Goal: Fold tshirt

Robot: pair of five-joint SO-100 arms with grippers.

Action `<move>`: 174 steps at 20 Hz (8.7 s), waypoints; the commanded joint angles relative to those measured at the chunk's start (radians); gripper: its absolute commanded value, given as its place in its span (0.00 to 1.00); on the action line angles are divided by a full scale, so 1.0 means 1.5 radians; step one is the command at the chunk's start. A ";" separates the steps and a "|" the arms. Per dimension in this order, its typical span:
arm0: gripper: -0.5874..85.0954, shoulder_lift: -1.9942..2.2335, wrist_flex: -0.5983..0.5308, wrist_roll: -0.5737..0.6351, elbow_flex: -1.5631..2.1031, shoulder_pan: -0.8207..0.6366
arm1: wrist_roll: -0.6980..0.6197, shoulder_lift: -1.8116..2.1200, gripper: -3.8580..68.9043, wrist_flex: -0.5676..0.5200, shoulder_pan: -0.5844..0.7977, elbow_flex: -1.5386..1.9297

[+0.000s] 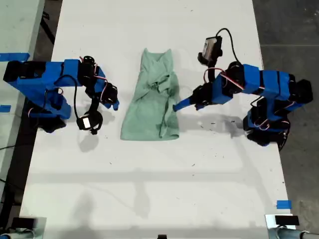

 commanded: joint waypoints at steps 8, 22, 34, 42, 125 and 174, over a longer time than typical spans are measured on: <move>0.38 -0.115 -0.117 0.027 -0.015 -0.005 | -0.011 0.041 0.57 -0.025 0.009 0.007; 0.01 -0.354 -0.276 0.003 -0.007 -0.061 | 0.008 0.139 0.56 -0.087 0.004 0.151; 0.01 -0.370 0.021 0.005 -0.371 -0.054 | 0.034 0.198 0.54 -0.106 -0.015 0.205; 0.01 -0.588 -0.046 0.059 -0.599 -0.044 | 0.039 0.214 0.54 -0.108 -0.018 0.220; 0.01 -0.390 -0.490 -0.038 -0.122 0.104 | 0.114 0.304 0.05 -0.110 -0.094 0.286; 0.40 -0.393 -0.128 0.005 -0.238 0.046 | -0.020 -0.584 0.48 -0.045 -0.093 -0.452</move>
